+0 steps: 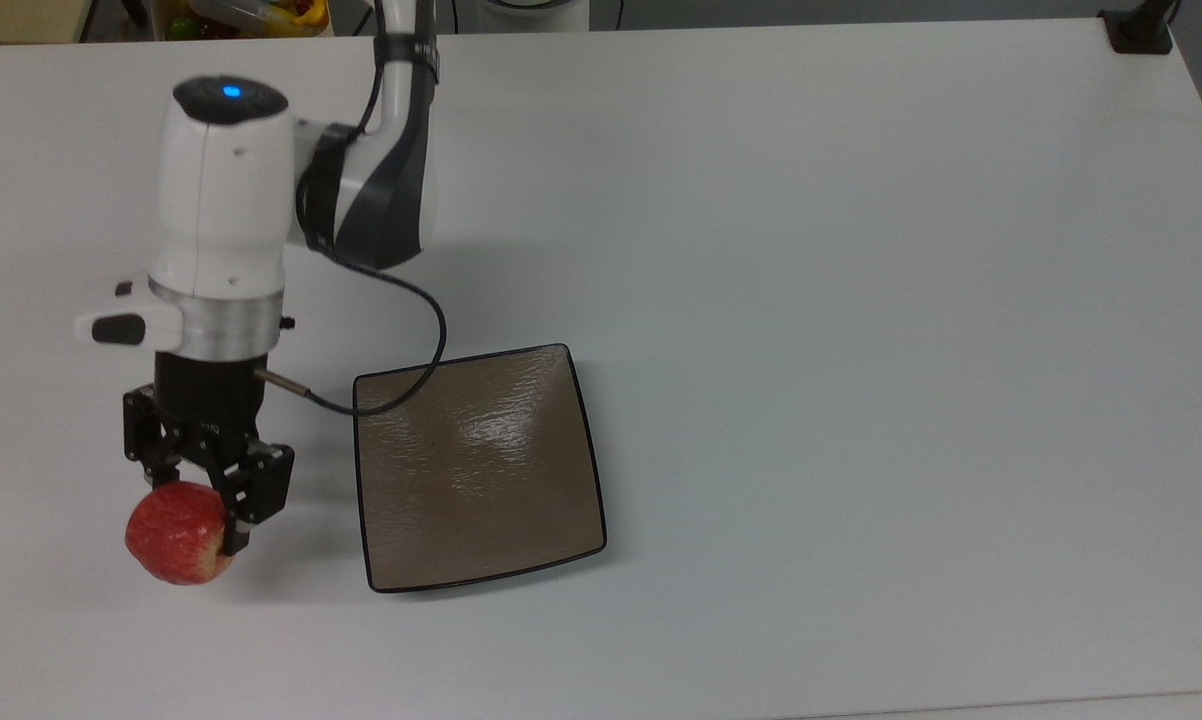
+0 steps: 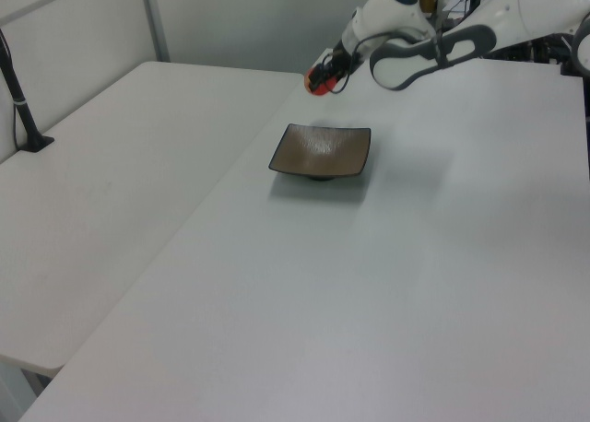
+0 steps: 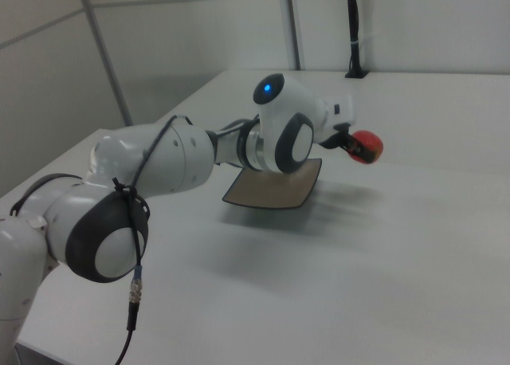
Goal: Apples placed on a ceramic plate
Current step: 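Carry the apple over the plate and lower it onto it, then open the gripper to release the apple and raise it away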
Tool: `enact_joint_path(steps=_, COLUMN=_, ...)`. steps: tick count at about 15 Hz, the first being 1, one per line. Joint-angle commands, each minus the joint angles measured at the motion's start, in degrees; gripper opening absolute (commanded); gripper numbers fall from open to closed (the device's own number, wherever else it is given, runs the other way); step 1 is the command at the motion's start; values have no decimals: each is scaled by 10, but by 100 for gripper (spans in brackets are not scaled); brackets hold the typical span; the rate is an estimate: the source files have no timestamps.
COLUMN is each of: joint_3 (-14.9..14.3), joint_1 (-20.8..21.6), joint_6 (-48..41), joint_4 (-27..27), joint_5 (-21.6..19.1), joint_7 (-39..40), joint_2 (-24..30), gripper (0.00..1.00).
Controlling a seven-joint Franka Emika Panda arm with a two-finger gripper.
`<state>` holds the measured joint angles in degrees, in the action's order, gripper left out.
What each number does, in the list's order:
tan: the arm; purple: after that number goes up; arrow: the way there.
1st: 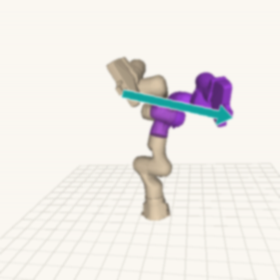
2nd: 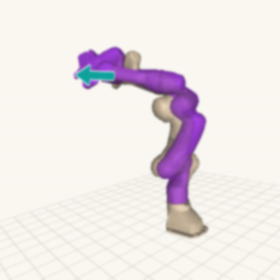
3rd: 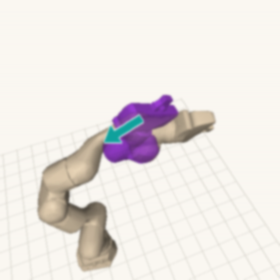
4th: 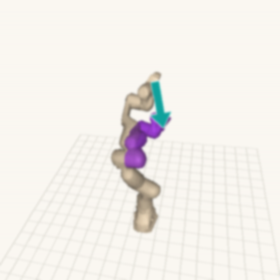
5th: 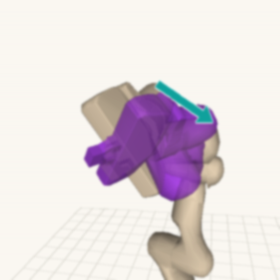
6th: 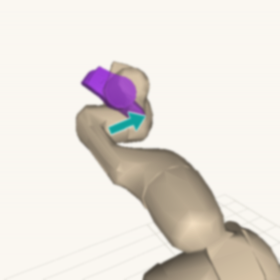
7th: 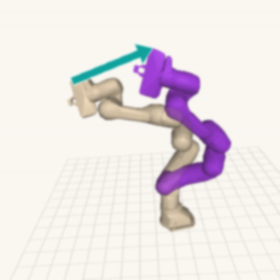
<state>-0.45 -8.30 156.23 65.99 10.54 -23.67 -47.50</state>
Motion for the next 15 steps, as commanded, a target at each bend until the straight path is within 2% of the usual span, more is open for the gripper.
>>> enact_joint_path(steps=1, joint_3=20, joint_1=2, joint_6=-7, joint_4=101, joint_5=4, joint_7=-1, joint_2=93, gripper=56)
enact_joint_path(steps=3, joint_3=47, joint_1=1, joint_6=-24, joint_4=120, joint_5=7, joint_7=-1, joint_2=110, gripper=56)
enact_joint_path(steps=8, joint_3=76, joint_1=19, joint_6=-126, joint_4=124, joint_5=5, joint_7=-1, joint_2=139, gripper=58)
enact_joint_path(steps=12, joint_3=77, joint_1=47, joint_6=-161, joint_4=142, joint_5=11, joint_7=-3, joint_2=140, gripper=63)
enact_joint_path(steps=15, joint_3=79, joint_1=63, joint_6=-182, joint_4=156, joint_5=30, joint_7=-2, joint_2=140, gripper=71)
